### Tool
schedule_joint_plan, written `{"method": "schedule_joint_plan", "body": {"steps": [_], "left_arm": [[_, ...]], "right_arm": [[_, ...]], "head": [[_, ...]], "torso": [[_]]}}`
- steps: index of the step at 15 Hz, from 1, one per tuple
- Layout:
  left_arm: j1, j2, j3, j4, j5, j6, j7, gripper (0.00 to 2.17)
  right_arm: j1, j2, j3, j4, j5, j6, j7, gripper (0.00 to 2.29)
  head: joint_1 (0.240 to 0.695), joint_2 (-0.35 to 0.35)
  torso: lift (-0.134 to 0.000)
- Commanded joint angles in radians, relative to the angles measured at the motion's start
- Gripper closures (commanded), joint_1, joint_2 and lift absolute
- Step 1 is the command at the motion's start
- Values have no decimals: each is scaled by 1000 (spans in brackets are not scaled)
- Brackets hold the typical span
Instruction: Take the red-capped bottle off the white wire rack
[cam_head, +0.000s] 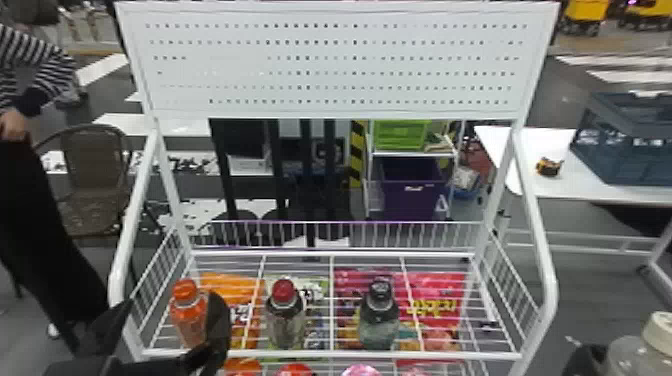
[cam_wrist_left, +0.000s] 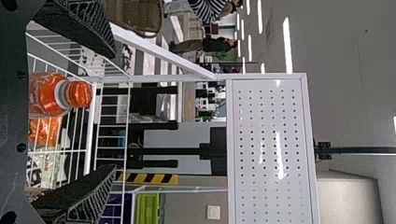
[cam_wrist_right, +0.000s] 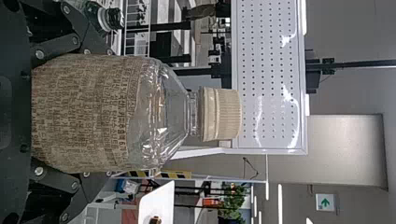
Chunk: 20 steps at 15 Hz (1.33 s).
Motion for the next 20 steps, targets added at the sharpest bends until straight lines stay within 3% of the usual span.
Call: {"method": "schedule_joint_plan", "body": {"steps": [1,10,16,20], "left_arm": [[0,0,0,2,0,0,0,39],[-6,-5,-18,36,-6,-21,8,39],[-117,-14,-213,481,-43,-341,68,43],[-230,-71,-293,736,-37,-543,74,70]], "right_arm": [[0,1,0,-1,0,0,0,836],[2,1,2,5,-8,0,3,836],[5,1,2,20,-15,-18,5,836],[3,1,2,29,-15,-21,5,836]], "head": [[499,0],[499,0],[499,0],[499,0]], "torso": [[0],[0],[0],[0]]}}
